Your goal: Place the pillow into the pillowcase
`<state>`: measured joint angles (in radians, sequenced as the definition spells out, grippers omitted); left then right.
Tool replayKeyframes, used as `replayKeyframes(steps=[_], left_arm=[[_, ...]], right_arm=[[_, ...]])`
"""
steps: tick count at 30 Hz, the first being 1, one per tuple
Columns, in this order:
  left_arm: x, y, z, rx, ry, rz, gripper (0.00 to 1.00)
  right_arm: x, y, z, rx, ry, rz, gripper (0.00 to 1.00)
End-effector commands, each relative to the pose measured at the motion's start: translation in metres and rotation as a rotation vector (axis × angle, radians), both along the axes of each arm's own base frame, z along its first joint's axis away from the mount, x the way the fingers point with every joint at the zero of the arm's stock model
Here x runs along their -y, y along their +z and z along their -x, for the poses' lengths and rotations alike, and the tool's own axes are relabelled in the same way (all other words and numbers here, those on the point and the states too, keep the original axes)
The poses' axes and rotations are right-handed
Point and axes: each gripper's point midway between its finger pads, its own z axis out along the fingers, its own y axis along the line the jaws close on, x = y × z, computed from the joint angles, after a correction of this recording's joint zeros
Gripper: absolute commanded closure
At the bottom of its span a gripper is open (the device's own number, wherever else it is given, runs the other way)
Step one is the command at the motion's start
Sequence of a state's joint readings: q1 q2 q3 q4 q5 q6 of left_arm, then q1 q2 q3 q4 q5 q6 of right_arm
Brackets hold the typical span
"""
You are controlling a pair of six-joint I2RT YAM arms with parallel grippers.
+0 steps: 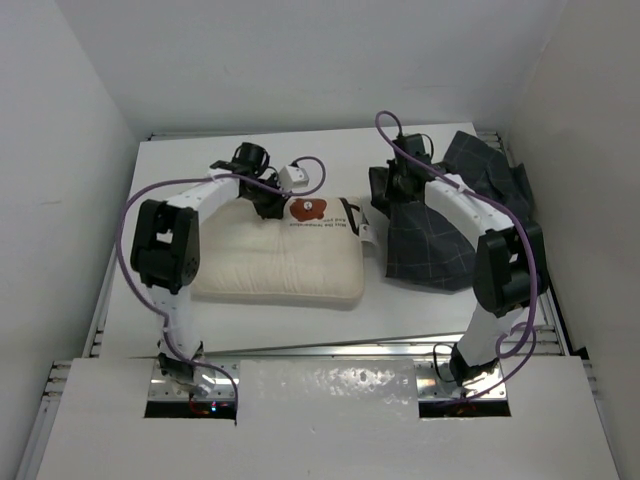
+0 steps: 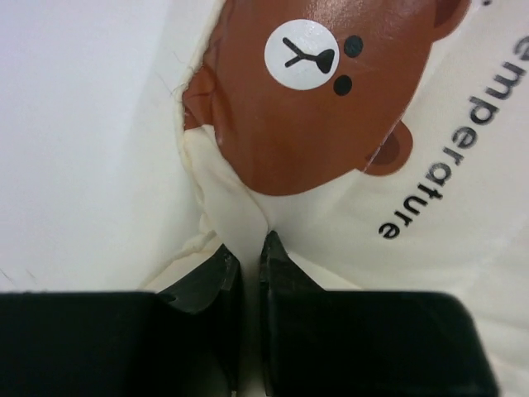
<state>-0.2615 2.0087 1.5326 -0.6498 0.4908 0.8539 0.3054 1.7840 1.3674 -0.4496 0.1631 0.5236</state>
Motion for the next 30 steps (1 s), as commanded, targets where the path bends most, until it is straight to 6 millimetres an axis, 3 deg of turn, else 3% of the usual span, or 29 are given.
replayKeyframes(steps=[1, 2, 4, 5, 8, 13, 16, 21, 23, 27, 30], left_arm=[[0.015, 0.041, 0.061, -0.059, 0.012, 0.062, 1.00], [0.022, 0.077, 0.061, 0.063, 0.005, 0.099, 1.00], [0.038, 0.088, 0.081, 0.109, -0.011, 0.083, 1.00], [0.044, 0.102, 0.084, 0.147, -0.006, 0.099, 1.00], [0.064, 0.109, 0.095, 0.108, 0.053, 0.118, 1.00], [0.064, 0.111, 0.073, 0.164, 0.191, 0.107, 1.00], [0.056, 0.121, 0.056, 0.222, 0.267, 0.085, 1.00], [0.055, 0.145, 0.056, 0.258, 0.260, 0.098, 1.00], [0.055, 0.148, 0.054, 0.260, 0.275, 0.109, 1.00], [0.065, 0.158, 0.047, 0.239, 0.322, 0.166, 1.00], [0.063, 0.168, 0.044, 0.268, 0.323, 0.161, 1.00]], right_arm=[[-0.012, 0.037, -0.014, 0.105, 0.016, -0.044, 1.00], [-0.012, 0.039, -0.014, 0.108, 0.019, -0.044, 1.00], [-0.022, 0.047, -0.012, 0.131, 0.053, -0.033, 1.00], [-0.025, 0.050, -0.011, 0.142, 0.069, -0.025, 1.00], [-0.044, 0.059, -0.002, 0.157, 0.164, 0.013, 1.00], [-0.050, 0.058, 0.019, 0.130, 0.261, 0.075, 1.00], [-0.035, 0.057, 0.035, 0.109, 0.286, 0.151, 1.00], [0.003, 0.069, 0.062, 0.089, 0.332, 0.331, 1.00], [0.008, 0.074, 0.066, 0.085, 0.355, 0.363, 1.00], [0.000, 0.078, 0.078, 0.076, 0.435, 0.335, 1.00], [0.016, 0.080, 0.081, 0.051, 0.420, 0.426, 1.00]])
